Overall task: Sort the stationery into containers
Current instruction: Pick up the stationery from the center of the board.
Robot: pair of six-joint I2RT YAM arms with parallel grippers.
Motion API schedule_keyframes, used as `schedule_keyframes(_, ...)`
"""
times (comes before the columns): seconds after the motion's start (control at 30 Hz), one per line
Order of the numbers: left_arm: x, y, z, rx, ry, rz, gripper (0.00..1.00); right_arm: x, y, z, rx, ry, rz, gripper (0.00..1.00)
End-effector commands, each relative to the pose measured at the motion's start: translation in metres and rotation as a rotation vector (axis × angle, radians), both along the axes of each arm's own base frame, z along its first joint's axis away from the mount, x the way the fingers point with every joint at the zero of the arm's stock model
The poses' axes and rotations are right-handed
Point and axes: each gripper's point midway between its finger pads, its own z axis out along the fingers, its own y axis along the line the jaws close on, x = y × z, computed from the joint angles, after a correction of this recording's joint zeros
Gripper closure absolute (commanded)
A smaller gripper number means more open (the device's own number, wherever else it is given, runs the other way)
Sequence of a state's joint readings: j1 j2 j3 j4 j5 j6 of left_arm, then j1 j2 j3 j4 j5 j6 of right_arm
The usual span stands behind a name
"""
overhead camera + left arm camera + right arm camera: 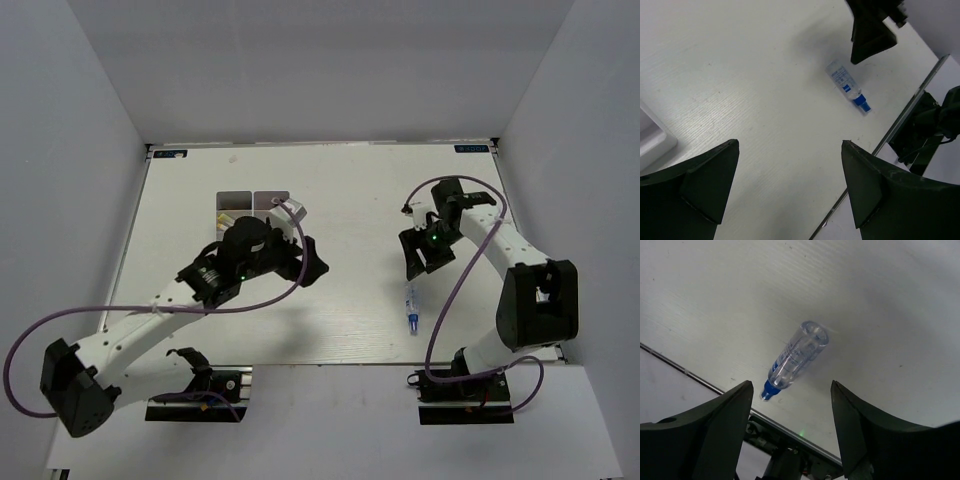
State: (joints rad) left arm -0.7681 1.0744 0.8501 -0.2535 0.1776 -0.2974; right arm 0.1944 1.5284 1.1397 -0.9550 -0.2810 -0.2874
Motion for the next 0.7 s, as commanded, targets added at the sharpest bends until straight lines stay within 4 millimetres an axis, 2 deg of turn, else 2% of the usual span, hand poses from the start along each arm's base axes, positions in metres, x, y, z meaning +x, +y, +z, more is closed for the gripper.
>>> schedule_keyframes(0.0,-0.006,0.010,0.020,-0.036,-0.085,0.002,0.07,-0.009,0.007,0.009,0.042,0.074,-0.033,0.30)
schedule_keyframes(0.2,-0.023,0.021,0.029,-0.078,-0.118,-0.015,0.07,-0.007,0.004,-0.018,-0.017,0.154,-0.084,0.30)
schedule_keyframes(0.27,-0.026,0.025,0.024,-0.068,-0.120,-0.019,0.07,-0.004,0.004,-0.023,-0.029,0.156,-0.098,0.30)
schedule_keyframes(0.3,-0.027,0.026,0.027,-0.075,-0.127,-0.019,0.07,-0.004,-0.002,-0.029,-0.064,0.166,-0.108,0.30)
schedule_keyframes(0.5,-0.037,0.039,0.031,-0.092,-0.162,-0.012,0.07,-0.002,-0.005,-0.049,-0.131,0.207,-0.128,0.30)
schedule_keyframes(0.6,-0.038,0.043,0.036,-0.102,-0.173,-0.003,0.07,-0.003,-0.001,-0.058,-0.135,0.225,-0.127,0.30)
schedule_keyframes(0.67,-0.038,0.044,0.032,-0.096,-0.167,-0.003,0.07,-0.006,0.002,-0.063,-0.136,0.246,-0.121,0.32)
